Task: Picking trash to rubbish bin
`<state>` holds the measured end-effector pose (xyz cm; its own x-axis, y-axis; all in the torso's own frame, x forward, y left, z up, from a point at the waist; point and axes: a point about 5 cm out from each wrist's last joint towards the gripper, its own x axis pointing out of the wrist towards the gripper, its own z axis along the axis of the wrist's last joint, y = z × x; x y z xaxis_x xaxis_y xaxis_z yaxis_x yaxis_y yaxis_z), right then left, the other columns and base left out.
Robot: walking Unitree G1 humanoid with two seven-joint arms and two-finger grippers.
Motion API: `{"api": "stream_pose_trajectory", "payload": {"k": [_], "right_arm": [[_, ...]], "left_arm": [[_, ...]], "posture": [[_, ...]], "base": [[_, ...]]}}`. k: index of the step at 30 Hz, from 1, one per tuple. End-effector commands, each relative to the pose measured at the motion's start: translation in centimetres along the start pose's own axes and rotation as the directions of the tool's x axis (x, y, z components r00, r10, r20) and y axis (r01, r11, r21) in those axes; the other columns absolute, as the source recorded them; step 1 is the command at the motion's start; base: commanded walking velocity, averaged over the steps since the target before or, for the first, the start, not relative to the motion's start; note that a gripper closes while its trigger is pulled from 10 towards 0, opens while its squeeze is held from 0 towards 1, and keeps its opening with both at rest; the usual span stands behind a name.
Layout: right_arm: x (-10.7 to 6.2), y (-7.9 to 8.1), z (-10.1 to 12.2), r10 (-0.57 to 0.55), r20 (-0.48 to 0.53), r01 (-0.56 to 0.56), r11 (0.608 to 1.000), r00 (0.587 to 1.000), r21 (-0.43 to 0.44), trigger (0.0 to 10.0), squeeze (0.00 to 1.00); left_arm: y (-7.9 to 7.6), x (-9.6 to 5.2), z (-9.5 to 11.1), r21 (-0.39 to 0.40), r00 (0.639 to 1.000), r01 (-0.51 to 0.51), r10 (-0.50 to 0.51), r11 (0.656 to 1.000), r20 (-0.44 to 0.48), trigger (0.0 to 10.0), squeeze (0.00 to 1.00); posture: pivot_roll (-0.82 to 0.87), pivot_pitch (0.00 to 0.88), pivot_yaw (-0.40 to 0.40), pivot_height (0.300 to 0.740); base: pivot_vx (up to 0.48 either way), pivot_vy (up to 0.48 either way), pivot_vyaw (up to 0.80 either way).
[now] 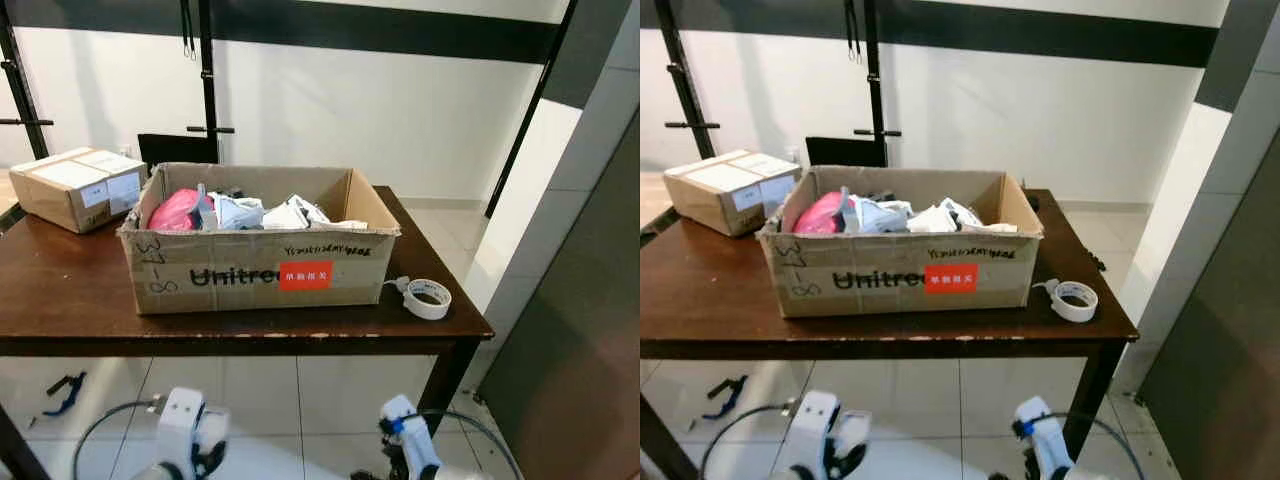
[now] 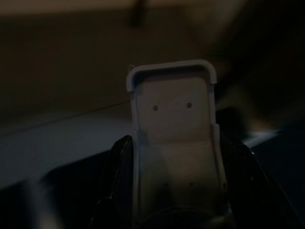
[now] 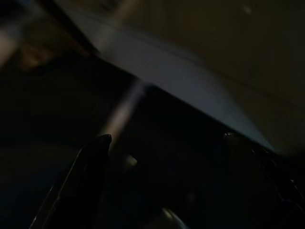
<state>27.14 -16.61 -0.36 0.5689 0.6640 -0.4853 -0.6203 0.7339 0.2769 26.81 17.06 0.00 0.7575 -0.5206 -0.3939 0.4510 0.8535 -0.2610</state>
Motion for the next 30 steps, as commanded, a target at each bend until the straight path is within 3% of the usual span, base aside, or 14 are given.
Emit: {"api": "stream_pose_trajectory", "payload": {"k": [1, 4, 5, 8, 11, 13, 14, 15, 18, 19, 22, 23, 27, 30], "right_arm": [[-0.3, -0.2, 1.4, 0.053, 0.06, -0.054, 0.998, 0.997, 0.016, 10.0, 0.0], [-0.4, -0.1, 2.6, 0.119, 0.105, -0.121, 0.993, 0.987, 0.015, 10.0, 0.0], [-0.5, 0.0, 4.5, 0.18, 0.175, -0.185, 0.983, 0.968, 0.014, 10.0, 0.0], [-1.4, 0.3, 10.6, 0.272, 0.428, -0.306, 0.952, 0.862, 0.01, 10.0, 0.0], [-1.7, 0.4, 12.1, 0.279, 0.491, -0.321, 0.947, 0.825, 0.003, 10.0, 0.0], [-2.5, 0.5, 15.7, 0.267, 0.615, -0.312, 0.949, 0.742, -0.035, 10.0, 0.0], [-2.8, 0.4, 17.4, 0.237, 0.656, -0.266, 0.962, 0.716, -0.058, 10.0, 0.0], [-2.8, 0.4, 17.4, 0.237, 0.656, -0.266, 0.962, 0.716, -0.058, 10.0, 0.0], [-3.5, 0.3, 20.6, 0.175, 0.719, -0.166, 0.983, 0.672, -0.083, 10.0, 0.0], [-3.7, 0.3, 21.1, 0.166, 0.729, -0.157, 0.984, 0.664, -0.082, 10.0, 0.0], [-3.5, -0.3, 23.1, -0.001, 0.721, 0.043, 0.998, 0.693, -0.04, 10.0, 0.0], [-3.5, -0.3, 23.1, -0.001, 0.721, 0.043, 0.998, 0.693, -0.04, 10.0, 0.0], [-4.2, -0.2, 24.9, -0.045, 0.763, 0.068, 0.998, 0.645, 0.001, 10.0, 0.0], [-4.8, 0.3, 26.7, -0.053, 0.798, 0.111, 0.994, 0.601, -0.018, 10.0, 0.0]], "left_arm": [[-0.6, 0.2, 0.8, -0.005, 0.996, 0.087, -0.087, 0.996, 0.014, 10.0, 0.0], [-0.9, 0.3, 2.3, 0.011, 0.988, 0.141, -0.141, 0.99, 0.055, 10.0, 0.0], [-1.2, 0.3, 4.9, -0.016, 0.971, 0.196, -0.192, 0.98, 0.144, 10.0, 0.0], [-2.6, -0.7, 11.6, 0.027, 0.873, 0.351, -0.337, 0.936, 0.351, 10.0, 0.0], [-2.9, -1.0, 12.8, 0.059, 0.851, 0.373, -0.367, 0.926, 0.375, 10.0, 0.0], [-3.5, -1.6, 16.1, 0.116, 0.797, 0.394, -0.402, 0.912, 0.45, 10.0, 0.0], [-3.7, -1.9, 18.2, 0.144, 0.772, 0.37, -0.39, 0.918, 0.502, 10.0, 0.0], [-3.7, -1.9, 18.2, 0.144, 0.772, 0.37, -0.39, 0.918, 0.502, 10.0, 0.0], [-4.3, -3.0, 22.0, 0.225, 0.726, 0.296, -0.372, 0.928, 0.579, 10.0, 0.0], [-4.5, -3.1, 22.7, 0.241, 0.724, 0.273, -0.364, 0.931, 0.586, 10.0, 0.0], [-4.4, -3.5, 25.9, 0.249, 0.717, 0.145, -0.275, 0.958, 0.641, 10.0, 0.0], [-4.4, -3.5, 25.9, 0.249, 0.717, 0.145, -0.275, 0.958, 0.641, 10.0, 0.0], [-4.5, -3.9, 27.9, 0.251, 0.703, 0.083, -0.235, 0.964, 0.671, 10.0, 0.0], [-4.6, -3.9, 29.8, 0.308, 0.715, 0.007, -0.22, 0.951, 0.663, 10.0, 0.0]], "posture": [[0.05, 0.018, -0.068, 0.74], [0.05, 0.017, -0.069, 0.74], [0.04, 0.017, -0.068, 0.74], [0.05, 0.014, -0.068, 0.74], [0.05, 0.015, -0.066, 0.74], [0.05, 0.014, -0.065, 0.74], [0.05, 0.014, -0.065, 0.74], [0.05, 0.014, -0.065, 0.74], [0.05, 0.014, -0.068, 0.74], [0.05, 0.014, -0.068, 0.74], [0.05, 0.015, -0.069, 0.74], [0.05, 0.015, -0.069, 0.74], [0.05, 0.015, -0.069, 0.74], [0.06, 0.011, -0.068, 0.74]], "base": [[0.0, 0.0, 0.0], [0.0, 0.0, 0.0], [0.0, 0.0, 0.0], [0.0, 0.0, 0.0], [0.0, 0.0, 0.0], [0.0, 0.0, 0.0], [0.0, 0.0, 0.0], [0.0, 0.0, 0.0], [0.0, 0.0, 0.0], [0.0, 0.0, 0.0], [0.0, 0.0, 0.0], [0.0, 0.0, 0.0], [0.0, 0.0, 0.0], [0.0, 0.0, 0.0]]}}
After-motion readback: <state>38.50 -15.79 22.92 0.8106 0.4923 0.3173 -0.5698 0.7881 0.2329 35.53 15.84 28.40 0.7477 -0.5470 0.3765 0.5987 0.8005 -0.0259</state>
